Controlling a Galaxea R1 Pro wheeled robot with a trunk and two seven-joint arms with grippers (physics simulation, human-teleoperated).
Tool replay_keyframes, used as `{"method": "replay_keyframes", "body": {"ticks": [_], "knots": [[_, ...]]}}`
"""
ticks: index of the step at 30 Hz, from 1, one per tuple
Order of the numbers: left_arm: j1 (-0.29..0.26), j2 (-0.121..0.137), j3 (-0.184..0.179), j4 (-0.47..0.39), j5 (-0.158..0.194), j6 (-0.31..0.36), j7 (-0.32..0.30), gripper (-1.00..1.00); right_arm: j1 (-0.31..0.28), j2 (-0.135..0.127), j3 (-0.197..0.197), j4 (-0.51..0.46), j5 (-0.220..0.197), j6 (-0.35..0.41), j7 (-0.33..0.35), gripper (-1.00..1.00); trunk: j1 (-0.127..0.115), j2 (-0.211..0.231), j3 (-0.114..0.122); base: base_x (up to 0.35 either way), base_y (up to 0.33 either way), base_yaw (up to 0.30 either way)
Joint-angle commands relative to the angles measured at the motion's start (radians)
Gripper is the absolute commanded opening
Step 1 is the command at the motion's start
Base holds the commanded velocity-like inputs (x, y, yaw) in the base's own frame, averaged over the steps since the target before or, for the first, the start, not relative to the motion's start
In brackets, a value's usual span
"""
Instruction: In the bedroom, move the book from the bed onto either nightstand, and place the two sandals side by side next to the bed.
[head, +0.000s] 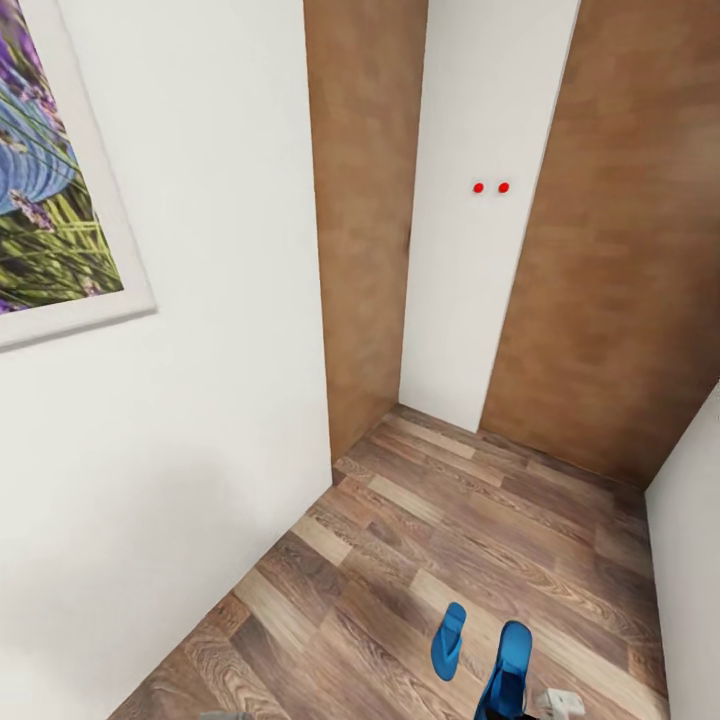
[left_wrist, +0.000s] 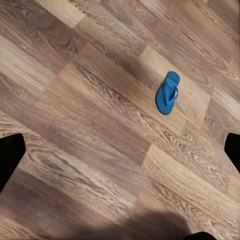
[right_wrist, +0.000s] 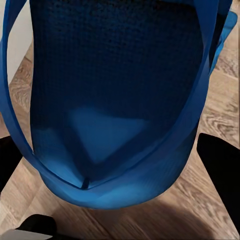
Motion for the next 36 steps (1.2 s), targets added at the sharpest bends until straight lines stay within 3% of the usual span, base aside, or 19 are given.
{"method": "replay_keyframes", "body": {"ticks": [1,36], "knots": [[-0.001,-0.001,0.007,0.000,-0.001,0.000,-0.008,1.00,-0.002,0.000,0.008,0.005,-0.008,-0.007,0.005,-1.00,0.000,-0.001,-0.001,0.087,0.000,-0.192],[-0.001,-0.001,0.007,0.000,-0.001,0.000,-0.008,1.00,-0.002,0.000,0.008,0.004,-0.008,-0.007,0.005,-1.00,0.000,-0.001,-0.001,0.004,0.000,-0.280]]}}
